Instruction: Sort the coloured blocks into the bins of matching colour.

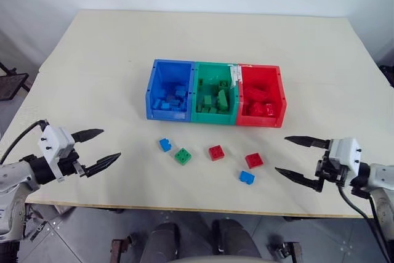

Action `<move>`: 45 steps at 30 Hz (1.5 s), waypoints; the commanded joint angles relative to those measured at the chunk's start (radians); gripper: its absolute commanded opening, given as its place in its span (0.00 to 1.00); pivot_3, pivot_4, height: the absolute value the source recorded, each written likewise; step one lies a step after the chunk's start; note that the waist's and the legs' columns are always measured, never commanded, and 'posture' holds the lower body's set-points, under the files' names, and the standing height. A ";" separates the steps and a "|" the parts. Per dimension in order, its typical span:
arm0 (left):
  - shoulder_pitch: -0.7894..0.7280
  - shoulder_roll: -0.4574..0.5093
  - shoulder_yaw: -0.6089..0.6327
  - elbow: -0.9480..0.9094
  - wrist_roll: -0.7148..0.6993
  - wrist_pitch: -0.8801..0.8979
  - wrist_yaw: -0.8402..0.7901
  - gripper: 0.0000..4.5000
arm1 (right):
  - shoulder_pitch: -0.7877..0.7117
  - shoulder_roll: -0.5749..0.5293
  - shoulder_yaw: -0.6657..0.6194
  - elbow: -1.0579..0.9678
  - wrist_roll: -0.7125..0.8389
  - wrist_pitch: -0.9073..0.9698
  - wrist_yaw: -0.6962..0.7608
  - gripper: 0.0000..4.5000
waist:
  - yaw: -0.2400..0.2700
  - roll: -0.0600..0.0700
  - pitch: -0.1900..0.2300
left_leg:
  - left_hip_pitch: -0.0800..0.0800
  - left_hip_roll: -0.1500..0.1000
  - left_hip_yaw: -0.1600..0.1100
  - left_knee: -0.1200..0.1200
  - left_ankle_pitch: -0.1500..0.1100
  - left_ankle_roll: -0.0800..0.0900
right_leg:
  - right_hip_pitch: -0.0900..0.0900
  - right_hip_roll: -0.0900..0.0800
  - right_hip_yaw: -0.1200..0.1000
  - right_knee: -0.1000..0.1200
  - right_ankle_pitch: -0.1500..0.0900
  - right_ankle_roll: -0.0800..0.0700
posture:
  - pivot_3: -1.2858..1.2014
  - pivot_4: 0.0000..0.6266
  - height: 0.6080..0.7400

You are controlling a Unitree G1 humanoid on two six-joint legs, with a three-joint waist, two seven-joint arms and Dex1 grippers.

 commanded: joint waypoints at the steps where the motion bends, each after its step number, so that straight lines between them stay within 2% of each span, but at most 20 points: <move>1: -0.026 -0.010 -0.027 -0.011 0.013 -0.006 0.021 0.99 | -0.022 0.018 0.018 -0.021 -0.007 -0.022 -0.028 1.00 | -0.002 0.000 0.000 | 0.000 0.000 0.000 0.000 0.000 0.000 | 0.000 0.000 0.000 0.000 0.000 0.000 | 0.52 0.24 1.00; 4: -0.038 -0.019 -0.050 -0.024 -0.004 0.011 0.019 0.99 | -0.029 0.022 0.025 -0.032 -0.007 -0.017 -0.042 1.00 | -0.004 0.000 0.000 | 0.000 0.000 0.000 0.000 0.000 0.000 | -0.001 0.000 0.000 0.001 0.000 0.000 | 0.52 0.24 1.00; 7: -0.070 -0.043 -0.127 -0.052 0.012 0.013 0.015 0.99 | -0.016 -0.008 -0.031 -0.024 0.031 0.036 -0.055 1.00 | 0.002 0.000 0.000 | 0.000 0.000 0.000 0.001 0.000 0.000 | -0.001 0.000 0.000 0.001 0.000 0.000 | 0.52 0.24 1.00; 11: -0.131 -0.078 -0.222 -0.096 -0.025 0.048 -0.027 0.99 | 0.069 -0.072 -0.144 0.009 0.017 0.006 -0.024 1.00 | 0.017 0.000 0.000 | -0.002 -0.001 -0.001 0.002 0.000 0.000 | 0.000 0.000 -0.001 0.001 0.000 0.001 | 0.52 0.24 1.00; 14: -0.174 -0.083 -0.334 -0.134 0.009 0.032 -0.083 0.99 | 0.142 -0.112 -0.222 0.068 0.000 -0.029 0.011 1.00 | 0.016 0.000 0.000 | -0.001 -0.001 -0.001 0.002 0.000 0.000 | 0.000 0.001 -0.001 0.000 0.001 0.001 | 0.52 0.24 1.00; 18: -0.227 -0.095 -0.415 -0.168 -0.013 0.063 -0.124 0.99 | 0.187 -0.130 -0.238 0.102 -0.021 -0.054 0.031 1.00 | 0.006 0.000 0.000 | 0.000 0.000 0.000 0.001 0.000 0.000 | 0.001 0.002 0.000 0.000 0.001 0.001 | 0.52 0.24 1.00; 22: -0.260 -0.088 -0.442 -0.148 -0.041 0.106 -0.175 0.99 | 0.136 -0.146 -0.139 0.089 -0.012 -0.011 0.085 1.00 | -0.013 0.000 0.000 | 0.001 0.000 0.001 0.002 0.000 0.000 | 0.001 0.003 0.002 0.002 0.001 0.001 | 0.52 0.24 1.00; 28: -0.261 -0.088 -0.407 -0.101 -0.046 0.105 -0.181 0.99 | -0.106 -0.138 0.109 0.127 -0.077 0.054 0.145 1.00 | -0.025 0.000 0.000 | 0.002 0.000 0.001 0.005 0.002 0.000 | 0.002 0.003 0.002 0.005 0.001 0.001 | 0.52 0.24 1.00; 35: -0.178 -0.072 -0.346 -0.136 -0.036 0.091 -0.146 0.99 | -0.438 -0.033 0.342 0.357 -0.190 0.022 0.210 1.00 | -0.024 0.000 0.000 | 0.000 0.000 -0.001 0.006 0.002 0.000 | 0.000 0.002 0.001 0.005 0.001 0.000 | 0.52 0.24 1.00; 40: -0.120 -0.062 -0.310 -0.182 -0.043 0.096 -0.118 0.99 | -0.538 0.003 0.424 0.493 -0.251 -0.041 0.270 1.00 | -0.016 0.000 0.000 | -0.001 0.000 -0.002 0.004 0.002 0.000 | -0.001 0.001 -0.001 0.004 0.001 0.000 | 0.52 0.24 1.00; 43: -0.106 -0.061 -0.294 -0.199 -0.049 0.102 -0.102 1.00 | -0.559 0.019 0.434 0.540 -0.259 -0.078 0.282 0.88 | -0.016 0.000 0.000 | -0.002 0.000 -0.002 0.005 0.001 0.000 | -0.001 0.001 -0.001 0.003 0.001 0.001 | 0.52 0.24 1.00; 45: -0.101 -0.062 -0.283 -0.207 -0.056 0.109 -0.093 1.00 | -0.561 0.029 0.427 0.550 -0.248 -0.085 0.286 0.73 | -0.016 0.000 0.000 | -0.001 0.000 -0.002 0.005 0.001 0.000 | 0.000 0.001 -0.001 0.003 0.001 0.001 | 0.52 0.24 1.00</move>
